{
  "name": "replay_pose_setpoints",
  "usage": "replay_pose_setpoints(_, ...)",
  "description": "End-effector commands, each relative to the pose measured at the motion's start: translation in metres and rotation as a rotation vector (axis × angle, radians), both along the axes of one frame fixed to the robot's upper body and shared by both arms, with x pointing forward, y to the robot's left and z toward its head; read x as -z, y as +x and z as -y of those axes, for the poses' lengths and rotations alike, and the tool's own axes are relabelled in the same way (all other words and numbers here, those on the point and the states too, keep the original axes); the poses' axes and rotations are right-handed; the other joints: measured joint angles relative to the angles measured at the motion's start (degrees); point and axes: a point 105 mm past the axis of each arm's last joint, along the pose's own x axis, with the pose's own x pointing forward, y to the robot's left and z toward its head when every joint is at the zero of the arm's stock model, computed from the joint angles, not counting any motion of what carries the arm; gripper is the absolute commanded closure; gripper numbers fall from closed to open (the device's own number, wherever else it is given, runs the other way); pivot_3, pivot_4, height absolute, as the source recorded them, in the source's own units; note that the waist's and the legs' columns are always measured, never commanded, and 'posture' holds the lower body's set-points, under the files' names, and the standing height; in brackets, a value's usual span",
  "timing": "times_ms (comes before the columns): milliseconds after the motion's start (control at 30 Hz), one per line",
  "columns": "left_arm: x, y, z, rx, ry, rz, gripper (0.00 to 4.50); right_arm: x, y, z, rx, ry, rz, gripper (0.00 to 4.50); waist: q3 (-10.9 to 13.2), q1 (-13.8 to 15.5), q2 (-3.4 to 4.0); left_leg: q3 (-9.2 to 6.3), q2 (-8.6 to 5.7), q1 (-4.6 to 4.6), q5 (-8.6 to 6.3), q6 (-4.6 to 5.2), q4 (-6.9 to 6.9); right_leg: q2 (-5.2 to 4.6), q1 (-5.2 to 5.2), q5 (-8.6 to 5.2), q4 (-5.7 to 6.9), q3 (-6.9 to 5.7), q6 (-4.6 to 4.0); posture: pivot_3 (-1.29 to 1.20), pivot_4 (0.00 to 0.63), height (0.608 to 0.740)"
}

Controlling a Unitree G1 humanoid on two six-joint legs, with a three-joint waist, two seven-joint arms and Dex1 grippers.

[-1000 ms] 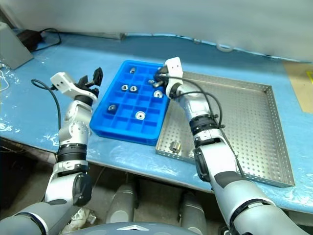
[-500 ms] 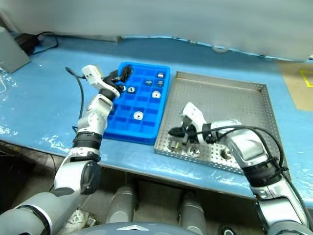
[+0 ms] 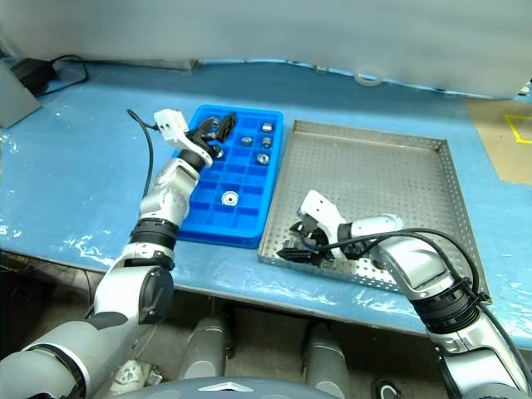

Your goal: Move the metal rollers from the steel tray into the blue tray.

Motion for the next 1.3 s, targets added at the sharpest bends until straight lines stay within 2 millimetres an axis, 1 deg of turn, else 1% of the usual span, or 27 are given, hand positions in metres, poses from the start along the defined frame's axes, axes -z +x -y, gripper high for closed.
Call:
replay_pose_setpoints(33, -0.016, -0.004, 0.006, 0.015, 0.012, 0.069, 0.28, 0.005, -0.001, 0.002, -0.010, -0.047, 0.013, 0.26, 0.00, -0.02, 0.00, 0.00, 0.01, 0.02, 0.00, 0.00, 0.01, 0.00, 0.01, 0.00, 0.00, 0.00, 0.01, -0.05, 0.150, 0.740)
replay_pose_setpoints(100, -0.015, -0.004, 0.005, 0.013, 0.013, 0.068, 0.28, 0.010, 0.001, 0.004, -0.004, -0.067, 0.011, 0.26, 0.00, -0.01, 0.00, 0.01, 0.02, 0.09, 0.00, -0.01, 0.01, 0.00, 0.05, -0.04, 0.01, 0.00, 0.07, -0.03, 0.150, 0.740)
replay_pose_setpoints(200, -0.016, -0.004, 0.002, 0.003, 0.010, 0.068, 0.28, 0.020, 0.008, 0.010, 0.014, -0.140, 0.034, 0.85, -0.01, -0.04, 0.00, 0.01, 0.03, 0.16, 0.01, -0.02, 0.01, 0.00, 0.10, -0.21, 0.02, 0.00, 0.35, -0.03, 0.150, 0.740)
replay_pose_setpoints(300, -0.017, -0.005, -0.004, -0.014, 0.009, 0.071, 0.28, 0.022, 0.005, 0.007, -0.025, -0.138, 0.014, 1.85, -0.01, -0.05, 0.01, 0.00, 0.02, 0.16, 0.01, -0.02, 0.02, 0.00, 0.12, -0.21, 0.04, -0.01, 0.36, 0.00, 0.150, 0.740)
replay_pose_setpoints(400, -0.017, -0.006, -0.009, -0.031, 0.020, 0.075, 0.28, 0.019, 0.004, 0.000, -0.053, -0.098, 0.004, 2.93, -0.01, 0.00, 0.00, 0.00, 0.04, 0.15, 0.01, -0.02, 0.02, 0.00, 0.10, -0.21, 0.04, -0.01, 0.36, 0.02, 0.150, 0.740)
replay_pose_setpoints(433, -0.017, -0.006, -0.011, -0.036, 0.024, 0.077, 0.28, 0.016, 0.004, -0.003, -0.058, -0.075, 0.005, 3.23, -0.01, -0.01, 0.00, 0.00, 0.04, 0.15, 0.01, -0.02, 0.02, 0.00, 0.10, -0.21, 0.04, -0.01, 0.36, 0.02, 0.150, 0.740)
replay_pose_setpoints(467, -0.017, -0.007, -0.013, -0.042, 0.024, 0.078, 0.28, 0.008, 0.006, -0.010, -0.061, -0.018, 0.012, 3.31, -0.01, -0.05, 0.00, 0.00, 0.04, 0.15, 0.01, -0.02, 0.02, 0.00, 0.10, -0.16, 0.04, -0.01, 0.28, 0.03, 0.150, 0.740)
replay_pose_setpoints(533, -0.020, -0.007, -0.022, -0.069, 0.019, 0.085, 0.28, -0.029, 0.013, -0.028, -0.057, 0.187, 0.044, 3.31, 0.00, -0.13, 0.01, 0.00, 0.05, 0.13, 0.01, -0.02, 0.02, 0.01, 0.05, -0.04, 0.07, -0.02, 0.08, 0.05, 0.150, 0.740)
replay_pose_setpoints(567, -0.021, -0.008, -0.025, -0.078, 0.017, 0.087, 0.28, -0.041, 0.014, -0.033, -0.059, 0.246, 0.050, 3.31, 0.00, -0.24, 0.02, 0.00, 0.08, 0.10, 0.01, -0.02, 0.02, 0.03, -0.02, -0.01, 0.11, -0.01, 0.03, 0.06, 0.150, 0.740)
replay_pose_setpoints(600, -0.022, -0.007, -0.031, -0.101, 0.007, 0.089, 0.28, -0.058, 0.016, -0.037, -0.065, 0.332, 0.058, 3.31, 0.00, -0.22, 0.02, 0.00, 0.07, 0.06, 0.02, -0.02, 0.04, 0.04, -0.12, 0.00, 0.18, 0.00, 0.01, 0.07, 0.150, 0.740)
replay_pose_setpoints(667, -0.026, -0.008, -0.053, -0.184, -0.023, 0.097, 0.28, -0.099, 0.024, -0.045, -0.082, 0.518, 0.087, 3.31, 0.00, -0.05, 0.02, -0.01, 0.08, 0.03, 0.03, -0.04, 0.07, 0.03, -0.14, 0.03, 0.23, -0.02, -0.04, 0.09, 0.150, 0.740)
replay_pose_setpoints(700, -0.027, -0.008, -0.063, -0.218, -0.037, 0.100, 0.28, -0.115, 0.030, -0.048, -0.081, 0.586, 0.105, 3.31, 0.00, -0.11, 0.02, -0.01, 0.08, 0.03, 0.03, -0.04, 0.10, 0.01, -0.13, 0.04, 0.25, -0.02, -0.06, 0.12, 0.150, 0.740)
replay_pose_setpoints(767, -0.027, -0.010, -0.077, -0.262, -0.043, 0.100, 0.28, -0.129, 0.043, -0.054, -0.047, 0.640, 0.136, 3.31, -0.01, 0.11, 0.02, -0.02, 0.10, 0.07, 0.05, -0.08, 0.10, 0.02, -0.13, 0.07, 0.26, -0.05, -0.10, 0.15, 0.150, 0.740)
replay_pose_setpoints(833, -0.025, -0.013, -0.090, -0.304, -0.041, 0.091, 0.28, -0.132, 0.060, -0.062, 0.007, 0.640, 0.160, 3.31, -0.01, 0.21, 0.02, -0.04, 0.14, 0.15, 0.07, -0.12, 0.05, 0.03, -0.06, 0.07, 0.27, -0.10, -0.11, 0.17, 0.150, 0.740)
replay_pose_setpoints(867, -0.025, -0.014, -0.096, -0.326, -0.042, 0.089, 0.28, -0.129, 0.067, -0.067, 0.025, 0.616, 0.169, 3.31, -0.01, 0.35, 0.02, -0.04, 0.13, 0.12, 0.08, -0.14, 0.01, 0.03, -0.07, 0.07, 0.26, -0.11, -0.11, 0.19, 0.150, 0.740)
replay_pose_setpoints(933, -0.025, -0.018, -0.103, -0.351, -0.045, 0.089, 0.28, -0.119, 0.080, -0.074, 0.065, 0.551, 0.188, 3.31, -0.01, 0.58, 0.02, -0.04, 0.12, 0.07, 0.08, -0.15, 0.00, 0.02, -0.09, 0.07, 0.25, -0.12, -0.13, 0.19, 0.150, 0.740)
replay_pose_setpoints(1000, -0.025, -0.021, -0.108, -0.370, -0.040, 0.093, 0.28, -0.101, 0.100, -0.078, 0.149, 0.438, 0.224, 3.31, -0.01, 1.08, 0.02, -0.06, 0.11, -0.04, 0.09, -0.17, -0.02, 0.01, -0.15, 0.07, 0.23, -0.15, -0.14, 0.24, 0.150, 0.740)
replay_pose_setpoints(1067, -0.025, -0.025, -0.111, -0.384, -0.037, 0.096, 0.28, -0.086, 0.116, -0.080, 0.213, 0.357, 0.249, 3.31, -0.01, 1.62, 0.02, -0.06, 0.11, -0.05, 0.10, -0.19, -0.05, 0.01, -0.20, 0.07, 0.24, -0.15, -0.14, 0.25, 0.150, 0.740)
replay_pose_setpoints(1167, -0.024, -0.030, -0.112, -0.395, -0.030, 0.100, 0.28, -0.076, 0.128, -0.085, 0.249, 0.314, 0.261, 3.31, -0.01, 1.81, 0.02, -0.06, 0.12, -0.07, 0.13, -0.24, -0.12, 0.01, -0.26, 0.06, 0.25, -0.15, -0.13, 0.29, 0.150, 0.740)
replay_pose_setpoints(1233, -0.023, -0.033, -0.113, -0.401, -0.022, 0.099, 0.28, -0.069, 0.128, -0.091, 0.230, 0.292, 0.260, 2.58, -0.01, 1.99, 0.02, -0.06, 0.11, -0.08, 0.13, -0.24, -0.15, 0.01, -0.29, 0.05, 0.25, -0.14, -0.12, 0.30, 0.150, 0.740)
replay_pose_setpoints(1300, -0.021, -0.035, -0.113, -0.403, -0.009, 0.093, 0.28, -0.066, 0.128, -0.093, 0.215, 0.280, 0.262, 2.00, -0.01, 2.12, 0.02, -0.06, 0.11, -0.12, 0.13, -0.24, -0.15, 0.01, -0.32, 0.05, 0.25, -0.14, -0.11, 0.30, 0.150, 0.740)
